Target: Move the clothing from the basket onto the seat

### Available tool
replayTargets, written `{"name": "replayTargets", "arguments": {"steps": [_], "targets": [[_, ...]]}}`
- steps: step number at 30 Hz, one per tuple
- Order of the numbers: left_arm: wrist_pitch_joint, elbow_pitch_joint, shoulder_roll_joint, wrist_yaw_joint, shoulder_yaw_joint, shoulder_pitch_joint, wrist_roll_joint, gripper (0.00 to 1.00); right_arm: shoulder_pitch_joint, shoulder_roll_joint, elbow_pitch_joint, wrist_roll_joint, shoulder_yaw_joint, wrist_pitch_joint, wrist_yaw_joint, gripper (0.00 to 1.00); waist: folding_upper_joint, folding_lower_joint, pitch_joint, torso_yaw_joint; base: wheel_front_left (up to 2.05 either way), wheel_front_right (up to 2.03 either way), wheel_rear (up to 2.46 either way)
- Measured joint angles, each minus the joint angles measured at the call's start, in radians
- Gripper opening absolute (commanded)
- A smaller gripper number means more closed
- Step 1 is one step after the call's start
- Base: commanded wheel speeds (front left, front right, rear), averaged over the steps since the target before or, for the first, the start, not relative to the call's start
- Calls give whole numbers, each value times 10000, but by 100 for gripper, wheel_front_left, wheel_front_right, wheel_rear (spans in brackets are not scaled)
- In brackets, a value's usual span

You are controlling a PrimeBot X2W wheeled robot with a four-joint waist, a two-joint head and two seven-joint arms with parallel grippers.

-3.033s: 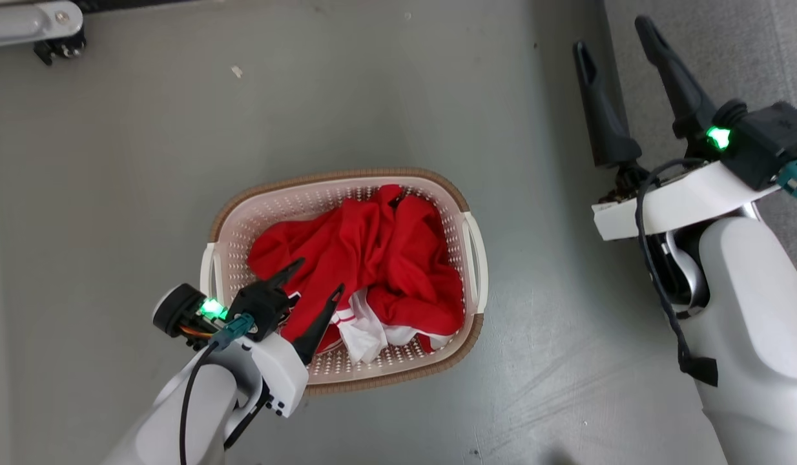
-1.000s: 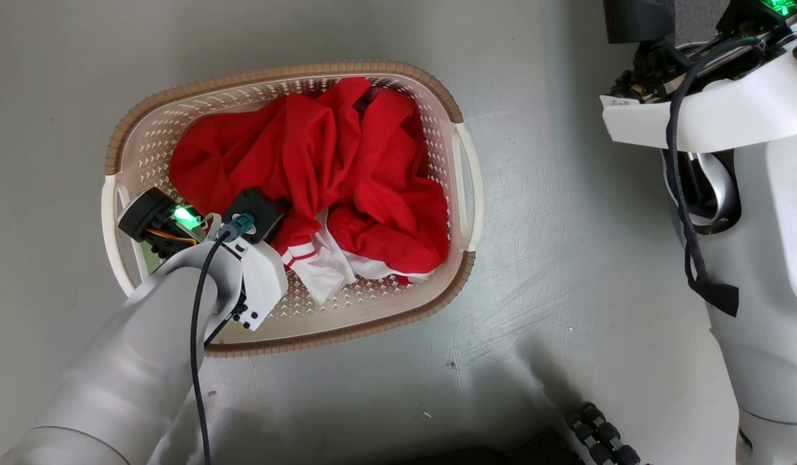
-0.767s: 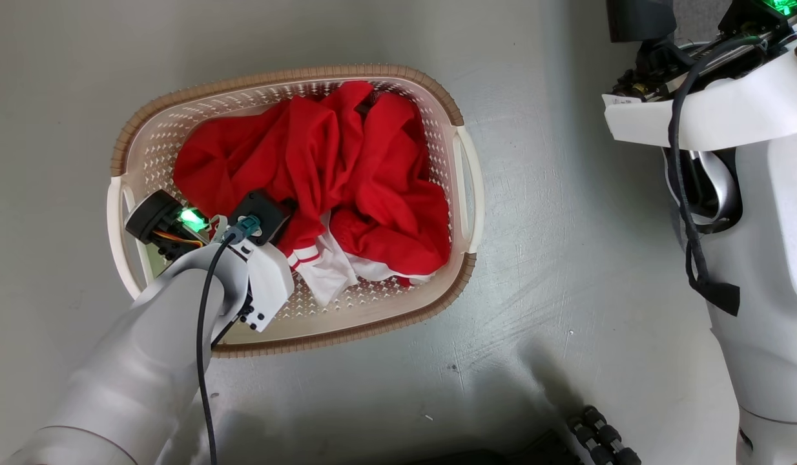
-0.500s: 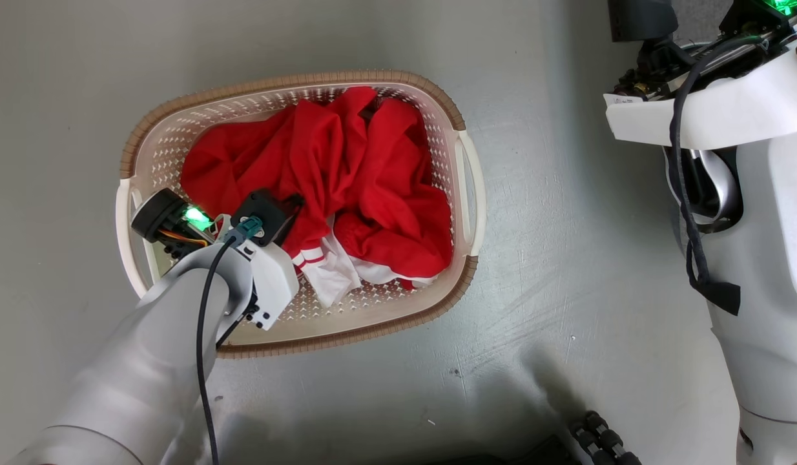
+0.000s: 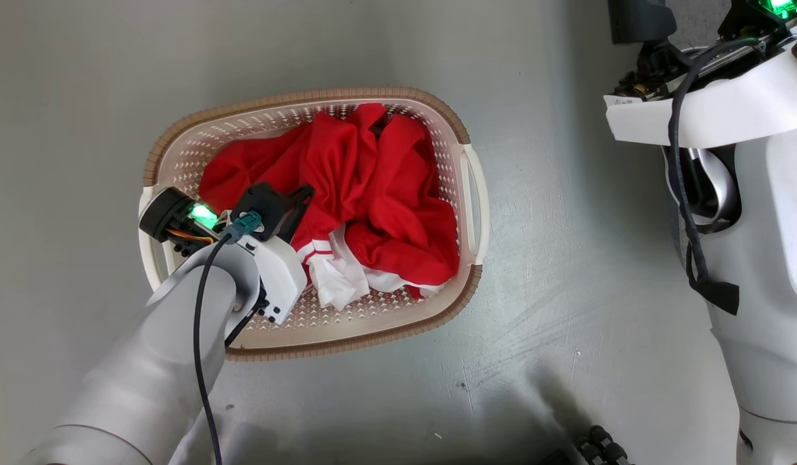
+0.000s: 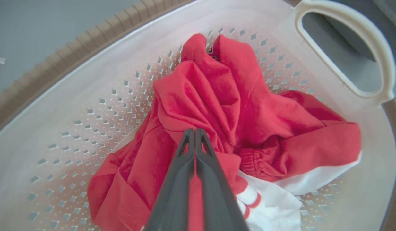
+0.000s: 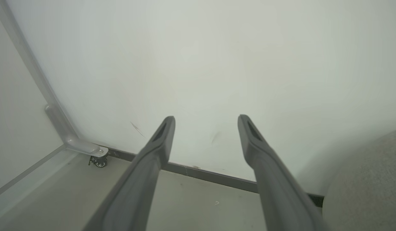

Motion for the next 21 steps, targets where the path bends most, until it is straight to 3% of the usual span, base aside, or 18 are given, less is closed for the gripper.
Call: {"name": "replayTargets", "arguments": {"steps": [21], "targets": [[-219, -1296, -228, 0, 1223, 776, -1177, 0, 81, -144, 384, -401, -48, 0, 0, 100, 0, 0, -1081, 537, 0, 0, 0]]}}
